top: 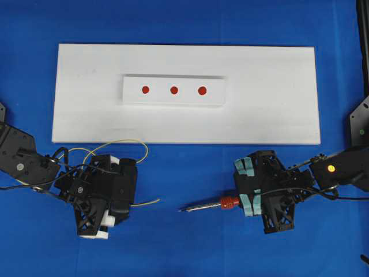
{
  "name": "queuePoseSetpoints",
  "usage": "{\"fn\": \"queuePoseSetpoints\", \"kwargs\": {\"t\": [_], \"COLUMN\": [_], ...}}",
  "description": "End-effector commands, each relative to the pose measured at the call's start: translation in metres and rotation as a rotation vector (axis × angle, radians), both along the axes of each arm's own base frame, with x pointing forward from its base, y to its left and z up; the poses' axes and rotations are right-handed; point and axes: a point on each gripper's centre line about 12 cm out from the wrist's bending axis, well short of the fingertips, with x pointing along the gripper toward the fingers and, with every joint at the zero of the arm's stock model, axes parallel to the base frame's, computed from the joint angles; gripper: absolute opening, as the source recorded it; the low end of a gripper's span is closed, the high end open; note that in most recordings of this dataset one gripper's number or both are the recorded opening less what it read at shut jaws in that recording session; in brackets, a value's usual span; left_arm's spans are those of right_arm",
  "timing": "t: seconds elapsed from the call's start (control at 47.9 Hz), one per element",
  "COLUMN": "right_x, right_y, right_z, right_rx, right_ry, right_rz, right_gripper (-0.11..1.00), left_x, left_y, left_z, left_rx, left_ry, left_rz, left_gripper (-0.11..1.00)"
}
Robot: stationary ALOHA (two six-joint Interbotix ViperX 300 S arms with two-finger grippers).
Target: Touch the tip of the soldering iron to the tip of the solder at the mark.
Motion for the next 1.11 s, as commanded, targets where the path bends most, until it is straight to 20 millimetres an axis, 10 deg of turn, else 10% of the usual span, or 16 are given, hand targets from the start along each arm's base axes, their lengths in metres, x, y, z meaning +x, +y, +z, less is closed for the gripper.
{"fn": "queuePoseSetpoints", "kwargs": {"t": [0.0, 0.23, 0.752, 1.086], "right_x": [0.008, 0.004, -0.062, -0.108], "right_y": [0.001, -0.018, -0.106, -0.127], "right_z": [0.013, 0.053, 0.164, 0.167], "right_rx": [0.012, -0.021, -0.214, -0.247], "right_ry": [-0.03, -0.053, -0.365, -0.511], "right_rz": [-0.008, -0.027, -0.148, -0.203], "right_gripper": [0.28, 0.87, 0.78, 0.78], "left_x": [0.004, -0.005, -0.048, -0.097], "left_y": [-0.002, 0.009, 0.099, 0.137], "left_z": [0.023, 0.073, 0.154, 0.167], "left_rx": [-0.015, 0.001, 0.157, 0.214], "left_ry": [-0.05, -0.095, -0.343, -0.51], "left_rz": [-0.007, -0.017, 0.062, 0.176], "left_gripper": [0.62, 0.73, 0.72, 0.7]}}
